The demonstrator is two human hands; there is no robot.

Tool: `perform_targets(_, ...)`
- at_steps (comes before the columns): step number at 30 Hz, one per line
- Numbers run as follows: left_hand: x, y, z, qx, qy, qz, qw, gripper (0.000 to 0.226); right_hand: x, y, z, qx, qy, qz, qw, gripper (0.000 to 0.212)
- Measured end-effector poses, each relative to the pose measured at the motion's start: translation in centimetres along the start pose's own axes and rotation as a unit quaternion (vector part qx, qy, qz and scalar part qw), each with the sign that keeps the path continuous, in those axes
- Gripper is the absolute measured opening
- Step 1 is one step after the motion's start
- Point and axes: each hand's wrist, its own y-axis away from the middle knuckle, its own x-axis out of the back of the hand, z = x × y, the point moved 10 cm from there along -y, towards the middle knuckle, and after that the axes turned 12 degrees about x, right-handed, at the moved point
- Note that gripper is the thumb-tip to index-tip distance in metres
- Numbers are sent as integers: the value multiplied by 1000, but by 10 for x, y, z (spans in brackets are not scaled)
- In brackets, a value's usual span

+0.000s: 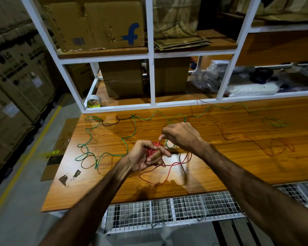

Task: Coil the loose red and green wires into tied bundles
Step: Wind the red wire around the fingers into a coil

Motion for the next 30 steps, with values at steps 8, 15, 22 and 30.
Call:
perform_targets(8,-5,2,-4,-1,42,-15,999,42,-9,4,8,-55,-51,12,997,40)
perform_targets(15,-3,8,25,-117,173,-47,977,55,-40,14,-1,-209,-430,48,877,32)
perform_targets(22,24,24,55,-221,261,-5,940,68,-94,44,-5,-386,-669,17,635,34)
perform_targets(30,88,22,80,-301,292,196,887,49,-86,28,-12,-245,-345,-126,897,41)
